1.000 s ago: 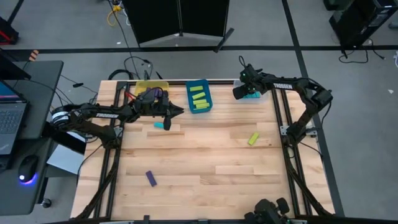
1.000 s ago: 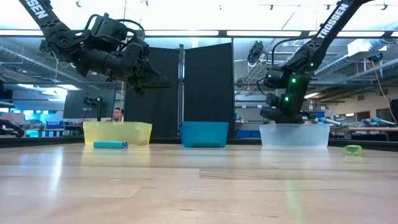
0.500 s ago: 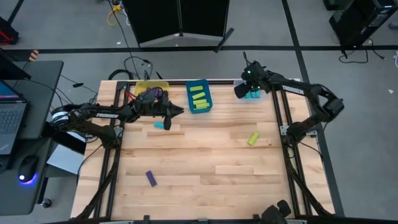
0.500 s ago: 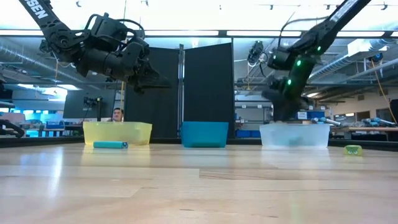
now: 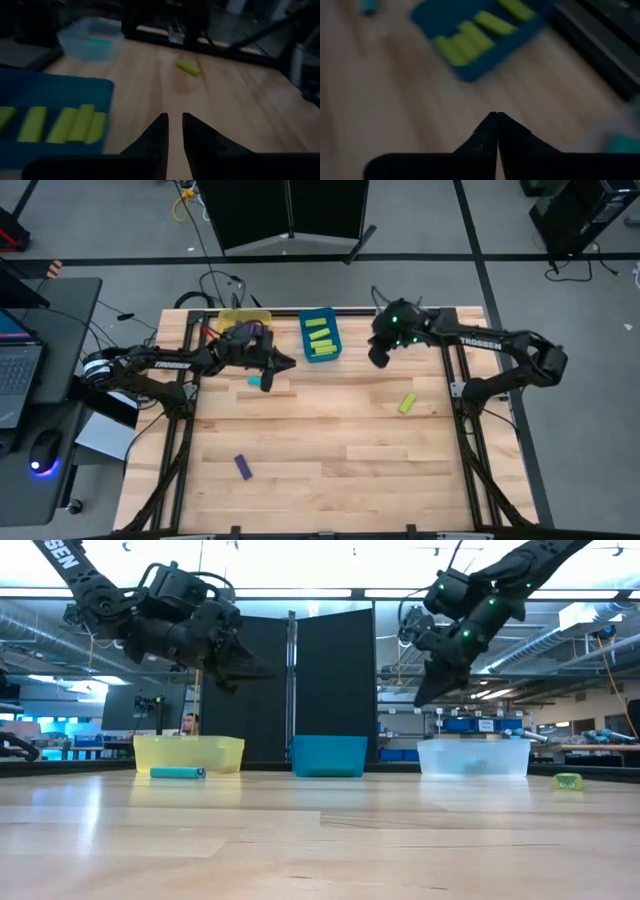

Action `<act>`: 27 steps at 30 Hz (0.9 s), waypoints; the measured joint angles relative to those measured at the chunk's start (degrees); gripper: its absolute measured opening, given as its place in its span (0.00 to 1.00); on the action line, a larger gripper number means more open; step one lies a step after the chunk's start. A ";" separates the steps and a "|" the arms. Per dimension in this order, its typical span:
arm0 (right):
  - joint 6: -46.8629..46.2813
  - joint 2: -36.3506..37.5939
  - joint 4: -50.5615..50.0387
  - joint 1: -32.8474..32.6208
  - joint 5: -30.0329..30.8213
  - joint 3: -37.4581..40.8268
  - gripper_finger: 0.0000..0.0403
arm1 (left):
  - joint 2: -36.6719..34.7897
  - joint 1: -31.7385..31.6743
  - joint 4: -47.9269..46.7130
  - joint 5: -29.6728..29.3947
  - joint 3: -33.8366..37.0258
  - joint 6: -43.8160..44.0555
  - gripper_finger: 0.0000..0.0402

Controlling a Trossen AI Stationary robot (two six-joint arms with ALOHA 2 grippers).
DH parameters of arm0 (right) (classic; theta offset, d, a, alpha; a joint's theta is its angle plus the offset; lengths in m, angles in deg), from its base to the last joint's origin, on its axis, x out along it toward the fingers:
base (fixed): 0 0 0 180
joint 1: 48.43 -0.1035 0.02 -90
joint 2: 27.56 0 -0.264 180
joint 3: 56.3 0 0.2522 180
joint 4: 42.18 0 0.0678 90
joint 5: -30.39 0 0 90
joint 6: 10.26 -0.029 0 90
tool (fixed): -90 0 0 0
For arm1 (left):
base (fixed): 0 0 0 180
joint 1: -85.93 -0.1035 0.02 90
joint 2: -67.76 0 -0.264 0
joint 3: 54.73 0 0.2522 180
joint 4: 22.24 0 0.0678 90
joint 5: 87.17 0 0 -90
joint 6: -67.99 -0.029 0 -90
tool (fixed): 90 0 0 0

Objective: Sort blocks
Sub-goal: Put the green block into the blue bin

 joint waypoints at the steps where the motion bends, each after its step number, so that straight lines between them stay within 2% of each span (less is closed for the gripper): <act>1: -0.02 0.00 1.63 -1.26 -0.48 0.75 0.03 | 0.00 0.00 -1.44 0.93 -0.38 -0.42 0.15; 5: -0.07 0.00 5.13 -5.33 -0.80 2.42 0.04 | 0.00 0.00 -9.62 3.21 -3.43 -3.19 0.11; 11: -0.48 0.00 5.45 -9.72 -0.45 2.57 0.08 | 0.00 0.01 -30.96 3.02 -11.53 -10.44 0.02; 19: -0.50 0.00 5.33 -13.57 1.04 2.57 0.04 | 0.00 0.17 -51.36 1.39 -18.65 -16.82 0.02; 23: -1.30 0.00 3.48 -16.21 1.09 2.57 0.06 | 0.00 0.53 -57.16 1.33 -19.46 -17.09 0.02; 27: -2.01 0.00 1.31 -18.66 1.10 2.57 0.08 | 0.00 3.29 -64.52 0.63 -19.46 -22.91 0.02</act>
